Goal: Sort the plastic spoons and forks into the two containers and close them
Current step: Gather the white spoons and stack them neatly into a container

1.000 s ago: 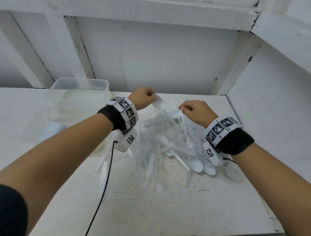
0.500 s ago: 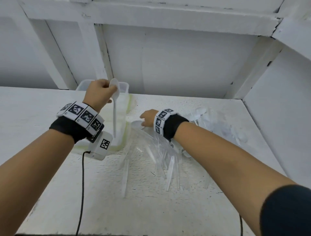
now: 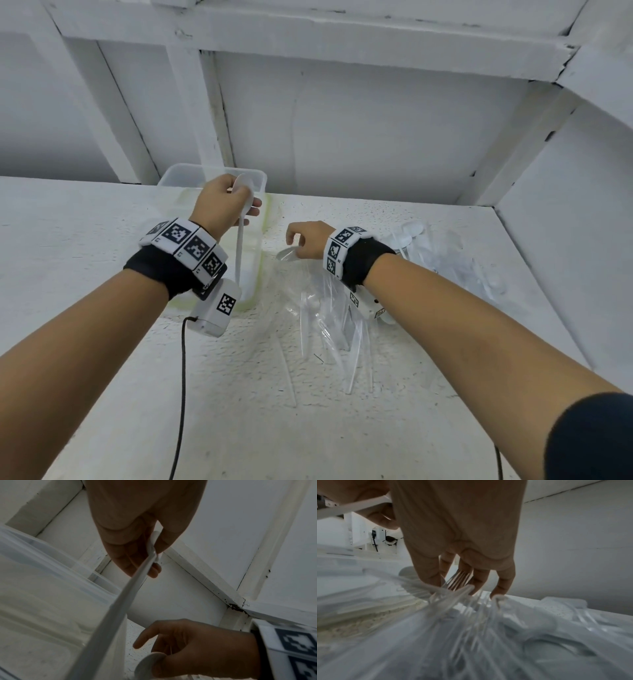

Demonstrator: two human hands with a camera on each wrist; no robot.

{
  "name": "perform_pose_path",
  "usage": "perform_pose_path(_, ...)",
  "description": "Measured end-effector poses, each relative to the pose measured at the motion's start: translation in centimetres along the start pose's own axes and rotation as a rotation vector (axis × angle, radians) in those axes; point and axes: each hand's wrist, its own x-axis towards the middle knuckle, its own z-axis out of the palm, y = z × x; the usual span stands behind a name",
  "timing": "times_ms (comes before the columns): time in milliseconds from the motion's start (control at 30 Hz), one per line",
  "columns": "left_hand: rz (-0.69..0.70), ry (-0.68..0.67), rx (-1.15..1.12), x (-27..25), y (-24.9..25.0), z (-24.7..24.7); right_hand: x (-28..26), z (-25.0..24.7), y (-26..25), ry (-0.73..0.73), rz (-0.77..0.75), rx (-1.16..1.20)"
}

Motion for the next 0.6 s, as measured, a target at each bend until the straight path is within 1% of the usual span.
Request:
perform_pose_path(133,-0.009,-0.021,-0.001,0.1,0.2,0.2,-0.2,-0.1,-0.1,-0.037,0.004,-0.057)
perform_pose_path(233,-0.017,-0.034,-0.013,-0.2,0.2,0.0,0.0,-0.4,0.0,-0.003,0.025,-0.019)
perform_pose_path(333,0.004,-0.061,-0.012,-0.4,0.4,-0.1,-0.1,-1.6,0.2,0.085,0.018,0.082)
perform_pose_path(367,0.013,-0.065,-0.003,-0.5,0.6,0.0,-0.4,-2.1,0.3,0.147,-0.010,0.116)
perform_pose_path(400,0.021,-0.068,0.011,-0.4,0.7,0.2,-0.9,-2.7,0.5,0.239,-0.031,0.173)
perform_pose_path(467,0.033,-0.084,0.045,-0.2,0.9,1.0,-2.1,-4.0,0.9,0.499,-0.014,0.363)
perform_pose_path(533,0.032,-0.117,0.106,0.2,1.0,2.4,-3.3,-5.5,1.8,0.773,0.056,0.578)
perform_pose_path(567,0.029,-0.143,0.141,0.5,1.0,3.2,-3.9,-6.4,2.3,0.859,0.108,0.683)
perform_pose_path(600,0.024,-0.172,0.174,0.7,1.0,4.1,-4.3,-7.2,3.1,0.913,0.167,0.786)
